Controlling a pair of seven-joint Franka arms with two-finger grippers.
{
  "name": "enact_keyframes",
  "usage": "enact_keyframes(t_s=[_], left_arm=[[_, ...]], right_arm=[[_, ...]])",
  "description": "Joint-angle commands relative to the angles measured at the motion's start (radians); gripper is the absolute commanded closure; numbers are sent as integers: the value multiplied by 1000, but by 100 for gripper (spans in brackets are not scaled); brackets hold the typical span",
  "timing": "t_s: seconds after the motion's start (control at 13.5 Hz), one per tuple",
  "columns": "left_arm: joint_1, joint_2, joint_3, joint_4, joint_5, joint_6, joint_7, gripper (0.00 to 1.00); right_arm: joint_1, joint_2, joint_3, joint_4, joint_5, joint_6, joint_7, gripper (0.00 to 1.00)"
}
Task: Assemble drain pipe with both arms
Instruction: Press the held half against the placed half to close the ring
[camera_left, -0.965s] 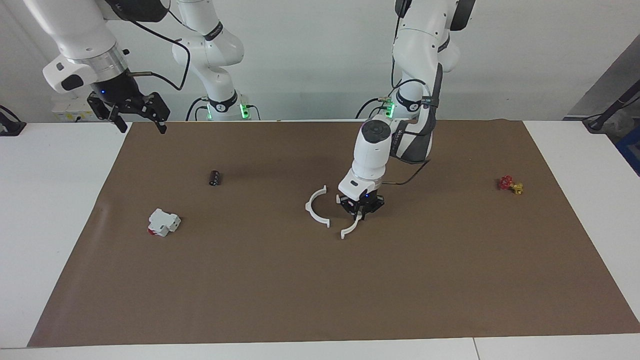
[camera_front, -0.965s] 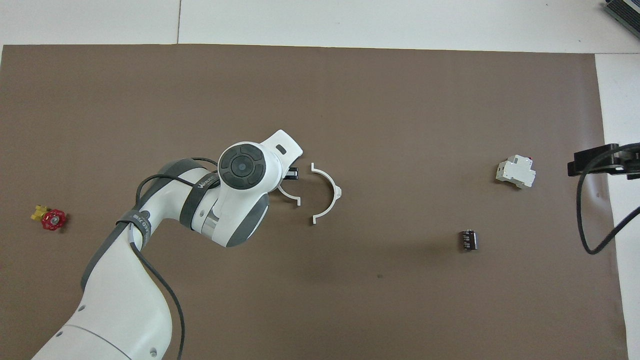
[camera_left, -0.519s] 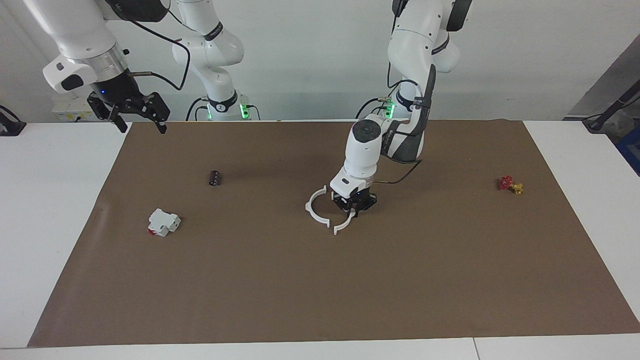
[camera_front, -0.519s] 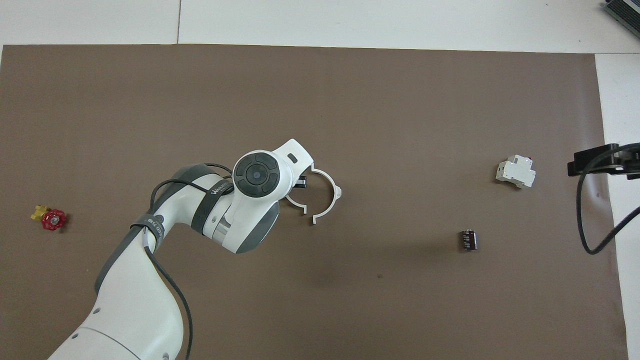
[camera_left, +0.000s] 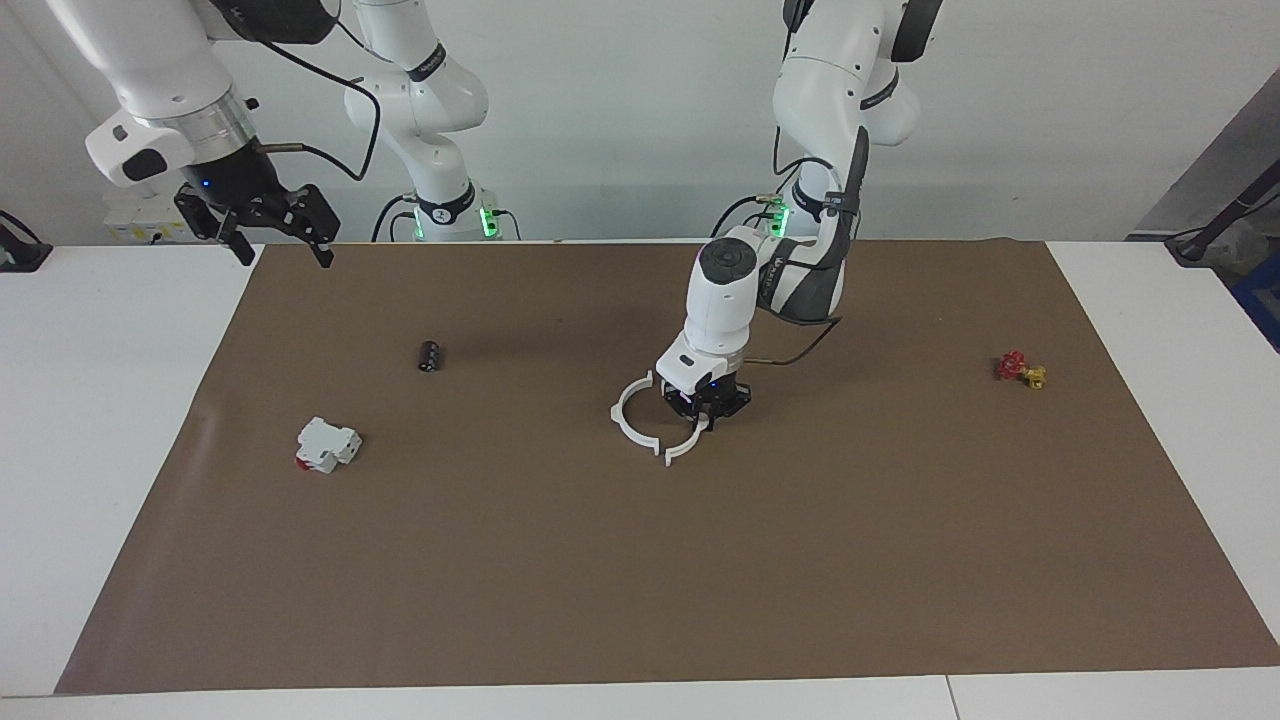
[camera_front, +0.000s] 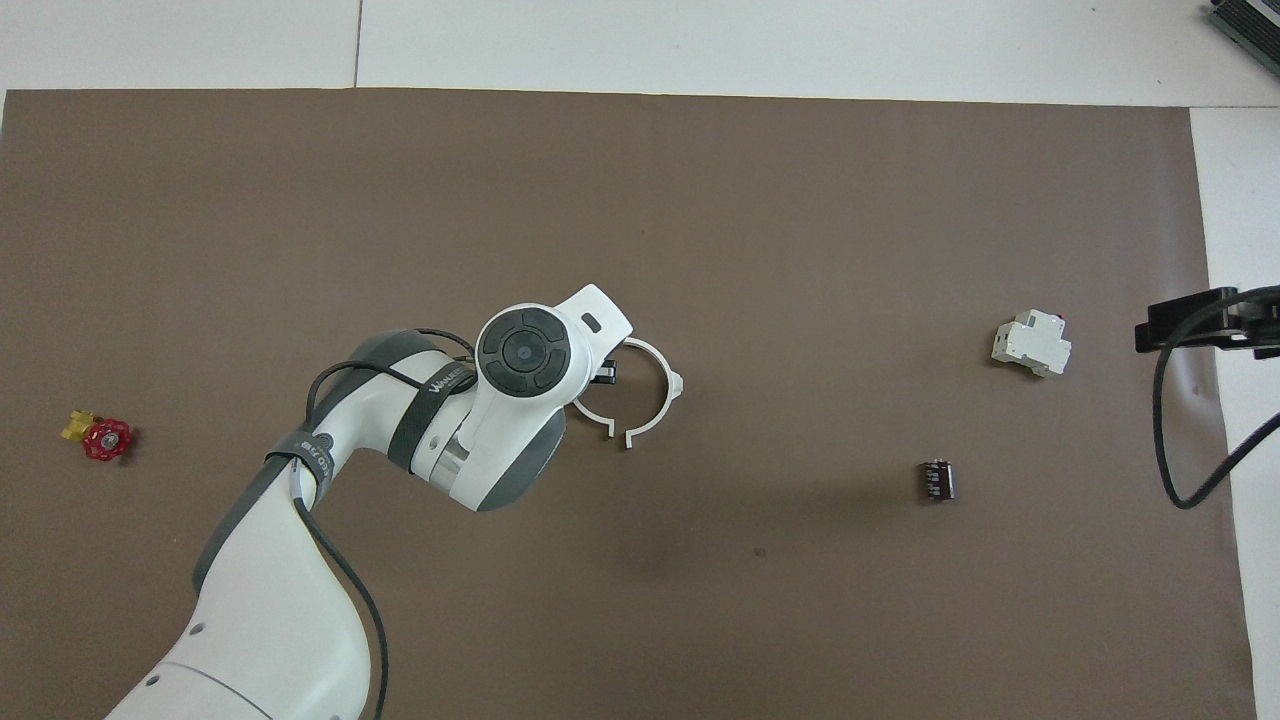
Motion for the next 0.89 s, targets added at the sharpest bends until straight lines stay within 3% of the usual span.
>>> enact_keyframes(t_s=[0.0, 0.82], left_arm=[[-27, -31, 14, -47, 22, -37, -28, 100], [-40, -34, 14, -57, 22, -17, -33, 100]], right_arm=[[-3, -11, 1, -5, 23, 8, -1, 0], [-3, -11, 1, -5, 22, 8, -1, 0]])
